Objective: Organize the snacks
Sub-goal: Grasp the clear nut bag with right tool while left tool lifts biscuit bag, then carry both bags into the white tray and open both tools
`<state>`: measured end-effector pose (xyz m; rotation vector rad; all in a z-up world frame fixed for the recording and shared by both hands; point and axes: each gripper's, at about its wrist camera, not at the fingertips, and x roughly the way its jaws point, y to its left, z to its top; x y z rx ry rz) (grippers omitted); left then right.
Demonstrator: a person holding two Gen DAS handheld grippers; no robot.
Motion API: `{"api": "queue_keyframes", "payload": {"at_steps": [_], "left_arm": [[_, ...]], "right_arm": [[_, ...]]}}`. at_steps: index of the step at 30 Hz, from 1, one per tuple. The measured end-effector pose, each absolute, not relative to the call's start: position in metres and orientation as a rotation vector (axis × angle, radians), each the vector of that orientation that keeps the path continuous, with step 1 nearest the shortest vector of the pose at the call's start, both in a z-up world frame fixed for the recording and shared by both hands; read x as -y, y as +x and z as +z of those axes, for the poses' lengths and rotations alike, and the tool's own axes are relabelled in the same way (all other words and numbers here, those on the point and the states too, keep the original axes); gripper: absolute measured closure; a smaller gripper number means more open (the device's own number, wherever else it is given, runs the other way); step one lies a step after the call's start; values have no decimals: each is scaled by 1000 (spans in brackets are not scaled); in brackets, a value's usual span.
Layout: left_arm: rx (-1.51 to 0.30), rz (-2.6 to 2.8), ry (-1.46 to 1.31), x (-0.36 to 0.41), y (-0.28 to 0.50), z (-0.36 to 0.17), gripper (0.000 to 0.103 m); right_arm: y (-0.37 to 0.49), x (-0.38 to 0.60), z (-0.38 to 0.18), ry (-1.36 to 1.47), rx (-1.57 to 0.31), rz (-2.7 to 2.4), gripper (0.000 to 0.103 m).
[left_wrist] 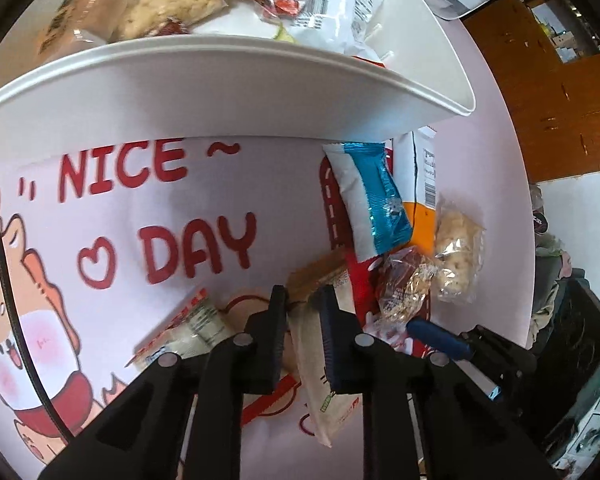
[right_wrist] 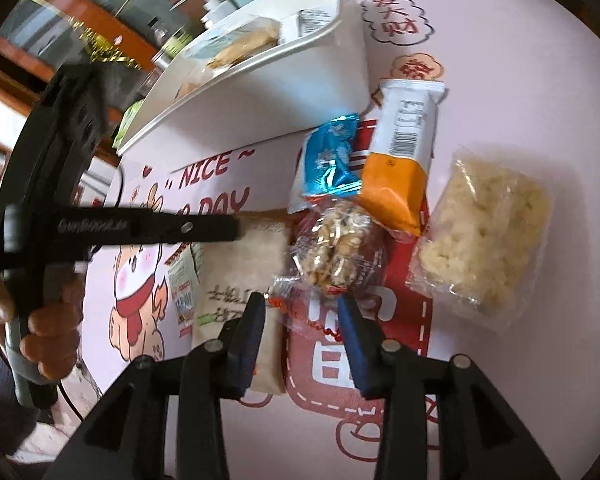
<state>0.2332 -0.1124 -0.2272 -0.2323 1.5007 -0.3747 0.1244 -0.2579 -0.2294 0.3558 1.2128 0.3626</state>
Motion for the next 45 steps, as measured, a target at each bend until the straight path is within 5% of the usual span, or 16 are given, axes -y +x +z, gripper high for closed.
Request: {"api": "queue_keyframes", "payload": {"at_steps": [3, 7, 9, 19, 22, 45], "left_arm": [[-1494, -364, -237, 110, 229, -224, 90], [-1473, -357, -257, 93, 225, -218, 91], [-1457, -362, -260, 84, 222, -212, 92], [-1362, -356, -232, 59, 210, -170, 93], [-1339, -348, -233, 54, 208, -160, 93], [-1044, -332, -152, 39, 207, -41, 93]], "right_arm": [[128, 261, -231, 393, -1215, 336, 63], [131, 261, -228, 415, -1197, 297, 38], [133, 258, -226, 404, -1183, 275, 36], [152, 234, -228, 300, -1187, 155, 36], [152, 228, -227, 223, -1186, 124, 54], [149, 191, -136, 168, -1017, 276, 55]]}}
